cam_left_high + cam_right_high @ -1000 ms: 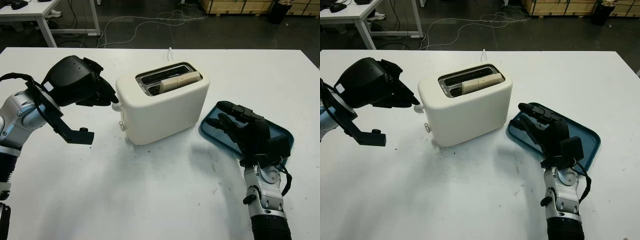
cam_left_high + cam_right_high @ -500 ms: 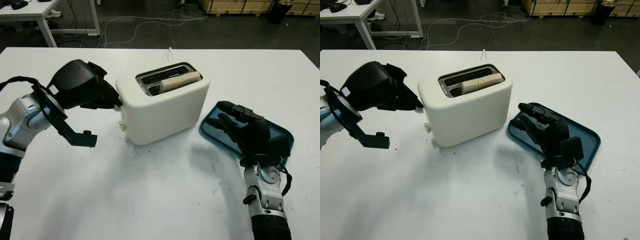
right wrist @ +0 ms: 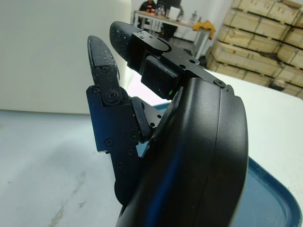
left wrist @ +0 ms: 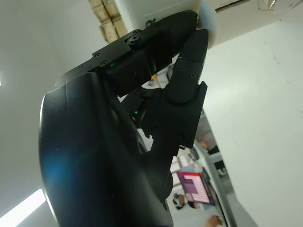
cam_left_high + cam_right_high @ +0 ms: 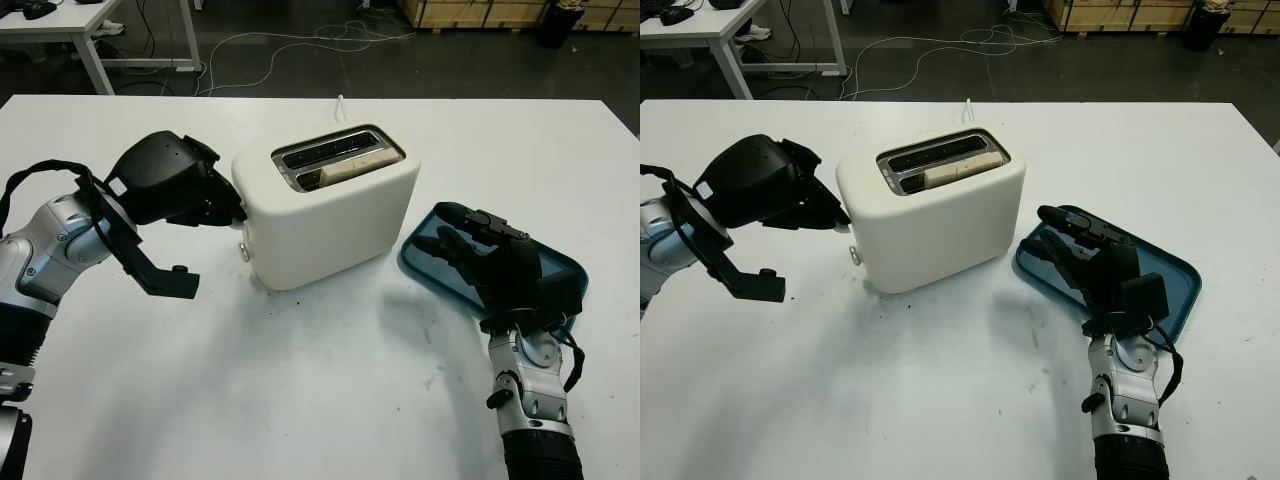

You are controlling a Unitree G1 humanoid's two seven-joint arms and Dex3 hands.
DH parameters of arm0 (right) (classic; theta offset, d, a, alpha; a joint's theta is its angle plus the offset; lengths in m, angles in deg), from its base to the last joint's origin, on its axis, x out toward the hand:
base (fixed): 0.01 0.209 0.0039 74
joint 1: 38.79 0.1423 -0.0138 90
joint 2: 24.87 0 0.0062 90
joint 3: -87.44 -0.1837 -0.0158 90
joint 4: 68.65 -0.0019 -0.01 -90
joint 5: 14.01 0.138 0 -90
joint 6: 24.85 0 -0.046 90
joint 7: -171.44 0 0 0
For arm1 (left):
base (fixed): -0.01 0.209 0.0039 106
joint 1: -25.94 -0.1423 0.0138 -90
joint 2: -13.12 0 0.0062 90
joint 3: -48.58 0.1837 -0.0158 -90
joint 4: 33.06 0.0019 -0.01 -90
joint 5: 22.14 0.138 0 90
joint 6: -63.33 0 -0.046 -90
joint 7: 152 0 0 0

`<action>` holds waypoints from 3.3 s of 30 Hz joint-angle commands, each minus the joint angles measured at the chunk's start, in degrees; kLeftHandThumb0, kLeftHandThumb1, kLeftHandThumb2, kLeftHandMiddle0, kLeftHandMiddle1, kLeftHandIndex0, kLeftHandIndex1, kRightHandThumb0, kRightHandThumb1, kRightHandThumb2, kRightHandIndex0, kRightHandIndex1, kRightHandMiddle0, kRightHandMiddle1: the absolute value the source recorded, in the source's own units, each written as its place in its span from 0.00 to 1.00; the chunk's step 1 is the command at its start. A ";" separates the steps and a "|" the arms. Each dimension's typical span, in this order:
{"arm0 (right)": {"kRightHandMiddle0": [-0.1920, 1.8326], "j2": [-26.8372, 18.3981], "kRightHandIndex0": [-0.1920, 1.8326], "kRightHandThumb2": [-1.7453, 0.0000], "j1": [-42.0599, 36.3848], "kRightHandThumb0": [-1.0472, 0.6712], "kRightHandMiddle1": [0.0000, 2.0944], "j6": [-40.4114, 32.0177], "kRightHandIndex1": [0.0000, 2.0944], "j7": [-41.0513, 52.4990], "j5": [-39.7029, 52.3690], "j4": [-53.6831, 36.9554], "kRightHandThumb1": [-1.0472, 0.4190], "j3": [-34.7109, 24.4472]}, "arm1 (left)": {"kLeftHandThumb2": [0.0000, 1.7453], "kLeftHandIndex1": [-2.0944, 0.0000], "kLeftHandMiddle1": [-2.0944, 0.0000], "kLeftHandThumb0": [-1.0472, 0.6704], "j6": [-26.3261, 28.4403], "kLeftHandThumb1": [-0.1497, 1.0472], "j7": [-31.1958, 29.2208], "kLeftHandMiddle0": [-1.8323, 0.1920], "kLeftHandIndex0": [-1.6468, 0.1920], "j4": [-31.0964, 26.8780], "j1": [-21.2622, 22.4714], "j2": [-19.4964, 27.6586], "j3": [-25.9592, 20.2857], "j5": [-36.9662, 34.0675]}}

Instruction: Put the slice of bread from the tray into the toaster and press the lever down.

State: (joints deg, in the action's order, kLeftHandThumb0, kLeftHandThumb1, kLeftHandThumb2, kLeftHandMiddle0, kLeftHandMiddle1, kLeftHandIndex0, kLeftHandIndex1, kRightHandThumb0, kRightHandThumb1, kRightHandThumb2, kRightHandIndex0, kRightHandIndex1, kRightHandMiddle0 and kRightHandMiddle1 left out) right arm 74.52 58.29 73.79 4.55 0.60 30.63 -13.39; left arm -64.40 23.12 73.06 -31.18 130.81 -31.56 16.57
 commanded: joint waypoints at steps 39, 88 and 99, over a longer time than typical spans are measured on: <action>0.64 -0.19 0.73 1.00 -0.25 0.35 0.00 -0.19 0.00 0.46 -0.26 0.16 0.12 -0.05 | 0.12 1.00 0.47 0.39 10.10 0.89 9.31 0.55 0.29 23.21 -10.13 -21.43 16.52 -0.23; 0.65 -0.20 0.73 1.00 -0.46 0.34 0.00 0.68 0.00 0.58 -0.62 1.09 0.12 0.02 | 0.13 0.99 0.39 0.39 13.14 0.89 16.63 0.58 0.31 24.75 -10.47 -27.07 20.39 -0.77; 0.65 -0.10 0.74 1.00 -0.48 0.34 0.00 0.94 0.00 0.62 -0.68 1.00 0.12 0.14 | 0.09 0.97 0.26 0.39 10.41 0.89 16.80 0.58 0.28 10.62 -9.14 -19.83 14.97 -3.99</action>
State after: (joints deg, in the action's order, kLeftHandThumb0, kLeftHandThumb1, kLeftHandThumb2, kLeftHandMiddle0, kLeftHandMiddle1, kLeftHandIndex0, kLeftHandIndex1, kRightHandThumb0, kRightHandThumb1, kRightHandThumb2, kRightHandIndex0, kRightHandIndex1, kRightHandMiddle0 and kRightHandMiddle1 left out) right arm 74.50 57.91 73.82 5.06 0.23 31.11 -13.27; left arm -53.51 46.92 84.70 -39.34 115.64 -23.82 8.56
